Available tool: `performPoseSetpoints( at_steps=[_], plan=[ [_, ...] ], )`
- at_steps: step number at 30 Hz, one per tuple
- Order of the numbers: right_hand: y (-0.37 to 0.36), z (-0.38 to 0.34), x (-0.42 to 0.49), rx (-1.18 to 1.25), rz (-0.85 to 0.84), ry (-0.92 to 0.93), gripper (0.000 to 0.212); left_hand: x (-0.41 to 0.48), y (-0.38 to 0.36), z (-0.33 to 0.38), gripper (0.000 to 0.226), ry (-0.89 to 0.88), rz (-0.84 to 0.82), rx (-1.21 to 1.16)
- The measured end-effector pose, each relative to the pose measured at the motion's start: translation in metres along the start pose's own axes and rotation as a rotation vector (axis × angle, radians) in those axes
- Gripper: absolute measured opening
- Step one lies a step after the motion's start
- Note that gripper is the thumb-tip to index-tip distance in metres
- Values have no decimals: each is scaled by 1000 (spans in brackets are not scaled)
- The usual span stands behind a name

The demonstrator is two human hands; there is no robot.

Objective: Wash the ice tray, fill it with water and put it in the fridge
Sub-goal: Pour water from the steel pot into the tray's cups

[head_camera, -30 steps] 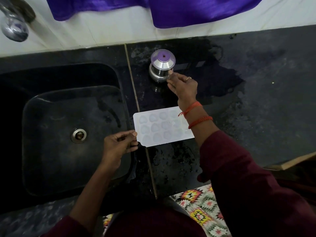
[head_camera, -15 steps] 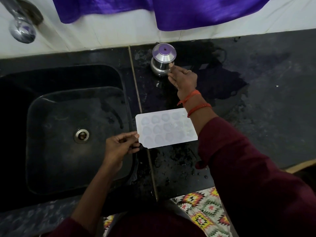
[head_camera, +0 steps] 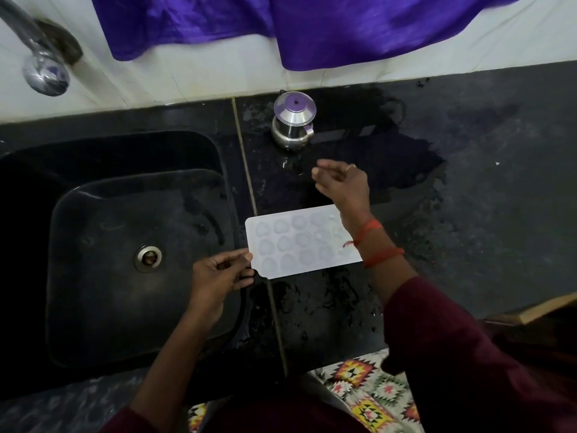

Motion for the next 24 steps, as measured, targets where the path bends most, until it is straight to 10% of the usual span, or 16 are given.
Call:
performPoseSetpoints(
  at_steps=[24],
  plan=[
    [112,25,-69,-603,183,24,24,4,-4,9,8,-39,68,68]
  ],
)
Point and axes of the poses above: each hand's wrist, its own x-axis towards the middle knuckle, its own y-axis out of the back of the hand, z = x × y, the point moved 4 cm from there along x, towards the middle knuckle, and after that the axes turned 4 degrees about x, right-handed, at the moved point
